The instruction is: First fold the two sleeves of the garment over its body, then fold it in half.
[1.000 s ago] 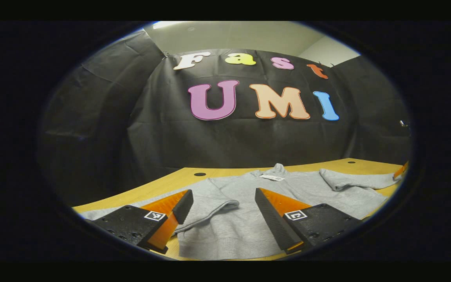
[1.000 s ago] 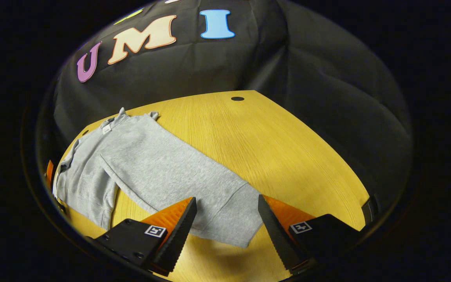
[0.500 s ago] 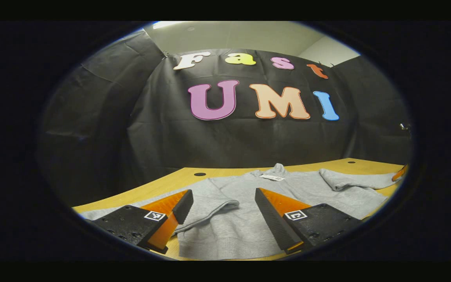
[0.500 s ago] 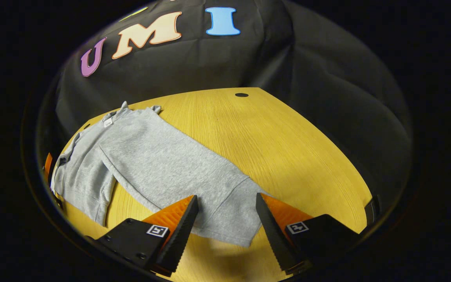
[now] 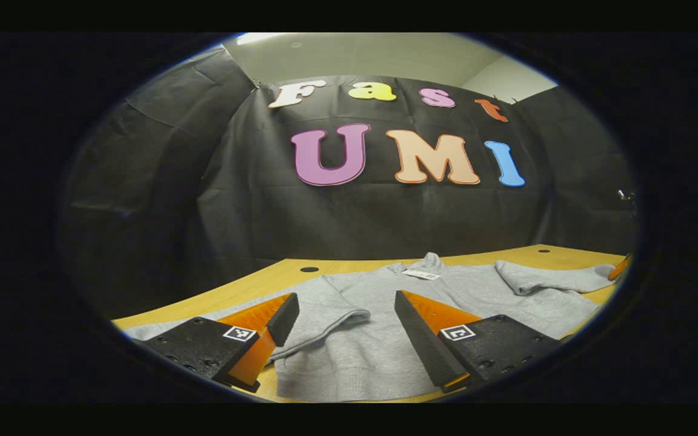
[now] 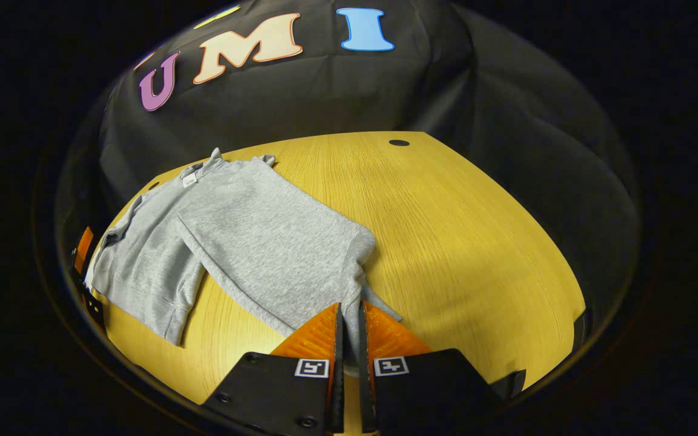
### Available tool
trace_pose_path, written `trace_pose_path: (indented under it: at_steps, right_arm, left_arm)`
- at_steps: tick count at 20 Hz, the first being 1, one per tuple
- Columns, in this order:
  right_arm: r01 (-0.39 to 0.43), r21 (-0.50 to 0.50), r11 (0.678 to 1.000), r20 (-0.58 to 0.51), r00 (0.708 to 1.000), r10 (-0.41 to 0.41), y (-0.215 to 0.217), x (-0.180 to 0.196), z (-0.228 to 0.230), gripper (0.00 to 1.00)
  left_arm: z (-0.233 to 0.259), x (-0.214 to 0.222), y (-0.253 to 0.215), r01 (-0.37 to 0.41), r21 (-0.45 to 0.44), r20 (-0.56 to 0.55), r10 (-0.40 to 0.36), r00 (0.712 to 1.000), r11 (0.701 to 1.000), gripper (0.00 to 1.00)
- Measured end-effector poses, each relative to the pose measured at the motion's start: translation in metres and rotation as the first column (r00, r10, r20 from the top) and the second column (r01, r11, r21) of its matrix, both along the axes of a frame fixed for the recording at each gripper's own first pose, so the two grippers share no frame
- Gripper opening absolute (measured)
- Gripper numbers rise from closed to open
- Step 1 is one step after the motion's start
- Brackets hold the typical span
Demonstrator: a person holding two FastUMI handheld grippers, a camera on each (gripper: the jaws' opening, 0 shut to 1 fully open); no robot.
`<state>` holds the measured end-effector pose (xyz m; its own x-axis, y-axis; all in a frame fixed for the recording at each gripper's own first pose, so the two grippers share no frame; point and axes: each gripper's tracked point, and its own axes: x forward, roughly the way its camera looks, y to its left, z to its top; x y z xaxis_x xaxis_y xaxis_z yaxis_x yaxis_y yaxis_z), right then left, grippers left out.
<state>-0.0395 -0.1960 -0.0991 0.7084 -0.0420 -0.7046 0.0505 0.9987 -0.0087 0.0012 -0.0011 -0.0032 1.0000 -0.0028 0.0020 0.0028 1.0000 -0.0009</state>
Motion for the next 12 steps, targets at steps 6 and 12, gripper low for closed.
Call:
trace_pose_path:
  at_steps: [6,12]
  right_arm:
    - [0.045,0.065,0.997,-0.012,0.999,-0.044,0.006,0.005,0.004,0.02]
    - [0.014,0.071,0.997,0.035,0.999,-0.016,0.025,0.026,0.032,0.02]
  left_arm:
    - [-0.001,0.0,0.001,0.001,0.0,0.0,-0.001,1.0,1.0,0.95]
    - [-0.001,0.0,0.001,0.002,-0.002,-0.001,-0.002,1.0,1.0,0.94]
